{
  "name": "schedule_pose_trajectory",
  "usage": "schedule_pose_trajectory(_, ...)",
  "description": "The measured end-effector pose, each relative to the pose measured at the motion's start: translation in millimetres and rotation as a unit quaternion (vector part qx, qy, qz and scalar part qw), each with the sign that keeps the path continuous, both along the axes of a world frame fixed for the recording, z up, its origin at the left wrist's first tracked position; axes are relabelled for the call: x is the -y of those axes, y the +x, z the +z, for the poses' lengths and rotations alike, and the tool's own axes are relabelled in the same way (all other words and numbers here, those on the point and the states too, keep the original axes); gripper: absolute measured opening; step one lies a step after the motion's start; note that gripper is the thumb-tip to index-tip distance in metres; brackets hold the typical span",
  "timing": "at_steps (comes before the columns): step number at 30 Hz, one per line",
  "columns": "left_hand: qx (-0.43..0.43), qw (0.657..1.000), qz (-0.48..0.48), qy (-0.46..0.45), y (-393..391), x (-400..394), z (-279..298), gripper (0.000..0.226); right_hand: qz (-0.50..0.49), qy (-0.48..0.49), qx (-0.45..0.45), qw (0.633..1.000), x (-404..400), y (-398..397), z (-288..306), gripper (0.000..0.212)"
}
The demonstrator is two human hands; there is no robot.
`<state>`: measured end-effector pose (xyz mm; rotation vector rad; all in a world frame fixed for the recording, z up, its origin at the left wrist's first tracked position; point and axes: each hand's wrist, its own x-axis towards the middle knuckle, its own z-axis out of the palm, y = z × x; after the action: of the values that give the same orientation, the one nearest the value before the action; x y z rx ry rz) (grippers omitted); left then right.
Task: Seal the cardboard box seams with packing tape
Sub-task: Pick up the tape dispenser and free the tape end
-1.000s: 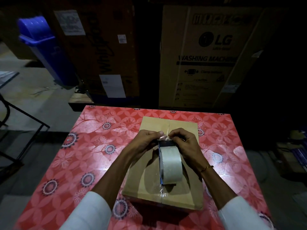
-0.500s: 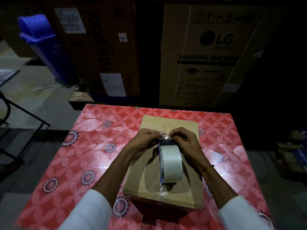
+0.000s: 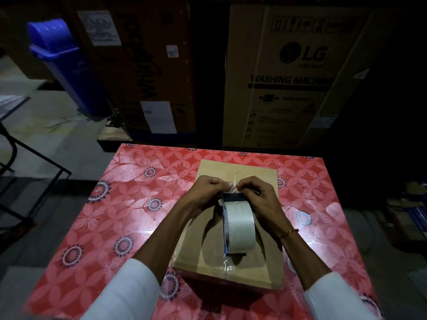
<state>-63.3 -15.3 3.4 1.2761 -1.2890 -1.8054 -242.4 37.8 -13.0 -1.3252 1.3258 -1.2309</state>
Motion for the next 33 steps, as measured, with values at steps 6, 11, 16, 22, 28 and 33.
schedule_pose_trajectory(6, 0.014, 1.000, 0.010, -0.003, -3, 0, 2, 0.014, -0.003, 0.004, 0.000, 1.000, 2, -1, -5, 0.018)
schedule_pose_trajectory(11, 0.028, 0.999, 0.025, -0.018, -5, -2, 0, 0.012, -0.002, 0.016, 0.011, 1.000, 5, -3, -8, 0.018)
schedule_pose_trajectory(16, 0.036, 0.998, 0.034, -0.036, -7, -3, -2, 0.016, 0.032, 0.062, 0.098, 0.993, 7, -12, -4, 0.016)
schedule_pose_trajectory(22, 0.049, 0.996, 0.052, -0.052, -6, -5, -7, 0.015, 0.051, 0.121, 0.229, 0.965, 12, -28, -1, 0.028)
schedule_pose_trajectory(28, 0.048, 0.995, 0.060, -0.056, -7, -6, -8, 0.016, 0.021, 0.110, 0.121, 0.986, 9, -11, -3, 0.024)
schedule_pose_trajectory(33, 0.046, 0.995, 0.064, -0.060, -7, -8, -6, 0.015, 0.025, 0.097, 0.067, 0.993, 8, -2, 3, 0.044)
